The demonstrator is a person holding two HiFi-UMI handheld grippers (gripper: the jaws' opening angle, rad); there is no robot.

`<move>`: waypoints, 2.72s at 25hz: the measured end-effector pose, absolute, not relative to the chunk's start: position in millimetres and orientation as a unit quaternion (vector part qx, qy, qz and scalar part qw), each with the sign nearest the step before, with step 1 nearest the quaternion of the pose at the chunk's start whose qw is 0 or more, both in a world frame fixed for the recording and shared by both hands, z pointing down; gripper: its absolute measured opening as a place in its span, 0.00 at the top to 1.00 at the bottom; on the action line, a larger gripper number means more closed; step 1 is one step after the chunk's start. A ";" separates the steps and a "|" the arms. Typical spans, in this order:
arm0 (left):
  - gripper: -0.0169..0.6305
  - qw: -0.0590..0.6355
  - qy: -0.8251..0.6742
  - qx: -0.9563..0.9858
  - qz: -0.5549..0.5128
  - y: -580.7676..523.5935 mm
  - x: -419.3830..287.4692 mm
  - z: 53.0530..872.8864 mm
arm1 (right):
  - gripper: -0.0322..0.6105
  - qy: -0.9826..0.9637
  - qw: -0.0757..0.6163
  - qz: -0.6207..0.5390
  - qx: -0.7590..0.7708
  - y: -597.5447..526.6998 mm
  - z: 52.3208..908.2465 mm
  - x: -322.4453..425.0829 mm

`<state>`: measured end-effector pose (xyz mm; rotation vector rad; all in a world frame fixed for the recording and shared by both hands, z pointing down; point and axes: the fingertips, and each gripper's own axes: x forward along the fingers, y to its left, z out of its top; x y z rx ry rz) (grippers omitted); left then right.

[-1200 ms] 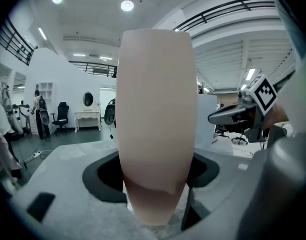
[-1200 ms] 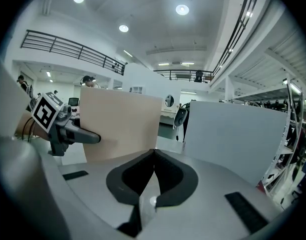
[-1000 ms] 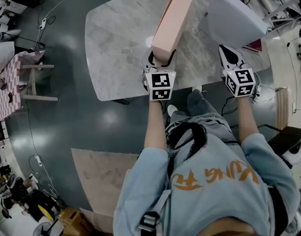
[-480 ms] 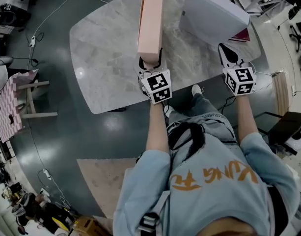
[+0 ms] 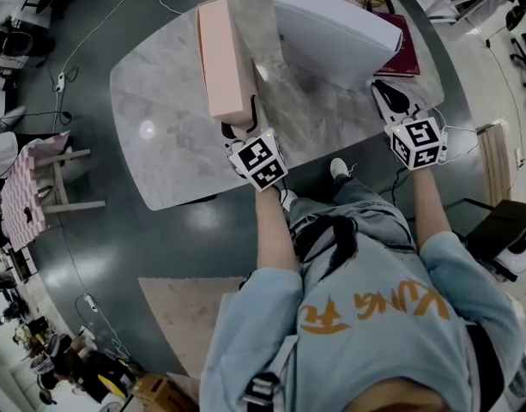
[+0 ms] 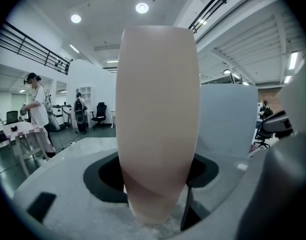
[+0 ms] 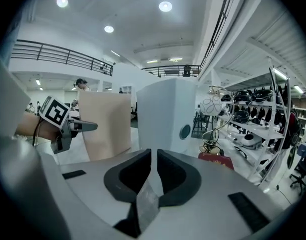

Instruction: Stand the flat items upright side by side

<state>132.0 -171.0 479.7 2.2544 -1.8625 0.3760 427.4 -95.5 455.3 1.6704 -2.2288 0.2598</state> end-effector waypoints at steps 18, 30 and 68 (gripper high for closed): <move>0.49 0.123 -0.732 0.658 0.125 -137.1 166.7 483.2 | 0.53 -0.863 0.152 0.100 0.471 -128.7 459.6 472.0; 0.49 0.132 -0.746 0.642 0.121 -110.4 163.4 484.3 | 0.46 -0.884 0.148 0.113 0.429 -151.3 471.8 453.0; 0.50 0.097 -0.717 0.676 0.140 -162.4 126.7 484.7 | 0.48 -0.873 0.168 0.146 0.433 -188.0 477.1 344.9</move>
